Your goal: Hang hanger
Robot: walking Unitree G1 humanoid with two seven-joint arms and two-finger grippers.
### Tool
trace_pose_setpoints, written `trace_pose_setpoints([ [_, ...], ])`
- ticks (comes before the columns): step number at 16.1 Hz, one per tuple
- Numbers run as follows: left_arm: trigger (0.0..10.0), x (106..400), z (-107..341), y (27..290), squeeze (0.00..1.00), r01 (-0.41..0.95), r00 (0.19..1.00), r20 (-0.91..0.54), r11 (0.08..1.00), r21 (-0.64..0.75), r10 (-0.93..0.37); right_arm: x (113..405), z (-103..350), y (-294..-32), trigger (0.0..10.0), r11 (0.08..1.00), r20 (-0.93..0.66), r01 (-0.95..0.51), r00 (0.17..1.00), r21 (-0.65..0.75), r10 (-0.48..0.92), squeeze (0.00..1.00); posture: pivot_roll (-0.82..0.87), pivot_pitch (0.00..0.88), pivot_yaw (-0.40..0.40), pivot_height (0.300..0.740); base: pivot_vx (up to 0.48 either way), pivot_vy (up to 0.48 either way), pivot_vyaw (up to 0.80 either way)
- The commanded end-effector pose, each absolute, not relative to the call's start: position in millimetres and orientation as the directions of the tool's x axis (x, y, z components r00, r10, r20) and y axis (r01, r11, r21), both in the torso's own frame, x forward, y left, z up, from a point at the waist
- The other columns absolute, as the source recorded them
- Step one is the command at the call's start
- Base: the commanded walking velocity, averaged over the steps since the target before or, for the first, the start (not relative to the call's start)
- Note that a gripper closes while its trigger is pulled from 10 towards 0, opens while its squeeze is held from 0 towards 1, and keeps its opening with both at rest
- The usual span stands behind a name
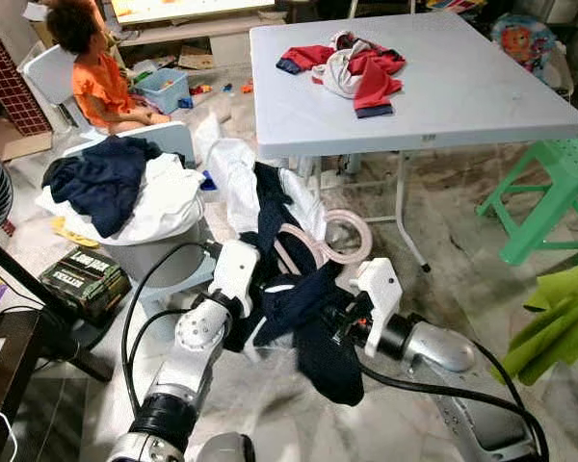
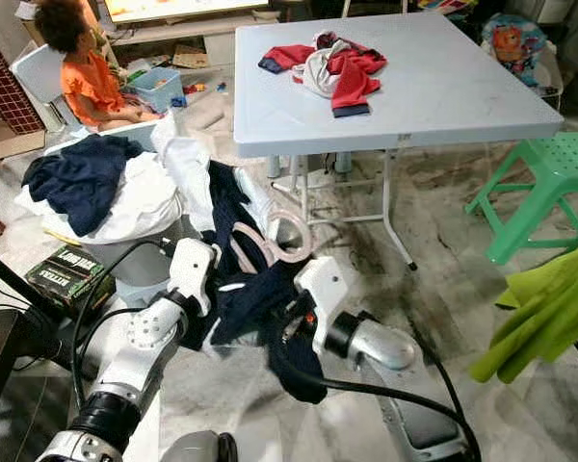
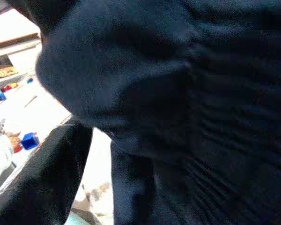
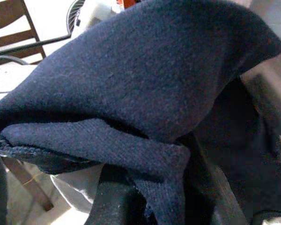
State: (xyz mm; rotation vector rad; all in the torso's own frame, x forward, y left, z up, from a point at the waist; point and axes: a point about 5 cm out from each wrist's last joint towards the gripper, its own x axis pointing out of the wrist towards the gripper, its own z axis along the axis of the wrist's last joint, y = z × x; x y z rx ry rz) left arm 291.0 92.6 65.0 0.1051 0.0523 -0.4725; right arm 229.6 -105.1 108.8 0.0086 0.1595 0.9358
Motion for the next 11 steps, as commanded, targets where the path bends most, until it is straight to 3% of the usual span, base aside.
trace_pose_setpoints([
  [1, 10.0, 297.6, 70.5, 98.7, 0.0, 0.427, 0.904, -0.058, 0.896, 0.12, -0.423, 223.6, 112.8, -102.4, 10.0, 0.548, -0.132, -0.835, 0.538, 0.057, 0.833, 0.0, -0.1, 0.0, 0.042, 0.74, 0.0, 0.0, 0.0],
  [2, 10.0, 298.6, 71.2, 101.7, 0.0, 0.416, 0.91, -0.056, 0.901, 0.124, -0.412, 223.6, 111.1, -106.0, 10.0, 0.556, -0.151, -0.83, 0.545, 0.043, 0.825, 0.0, -0.1, 0.0, 0.042, 0.74, 0.0, 0.0, 0.0],
  [5, 10.0, 305.9, 73.4, 121.3, 0.0, 0.337, 0.942, -0.055, 0.932, 0.138, -0.332, 233.8, 84.4, -152.3, 10.0, 0.667, -0.378, -0.731, 0.663, -0.143, 0.646, 0.0, -0.1, 0.0, 0.038, 0.74, 0.0, 0.0, 0.0],
  [11, 10.0, 307.6, 74.0, 128.4, 0.0, 0.295, 0.956, -0.047, 0.943, 0.155, -0.291, 229.6, 76.5, -195.6, 10.0, 0.639, -0.507, -0.722, 0.668, -0.265, 0.545, 0.0, -0.1, 0.0, 0.039, 0.74, 0.0, 0.0, 0.0],
])
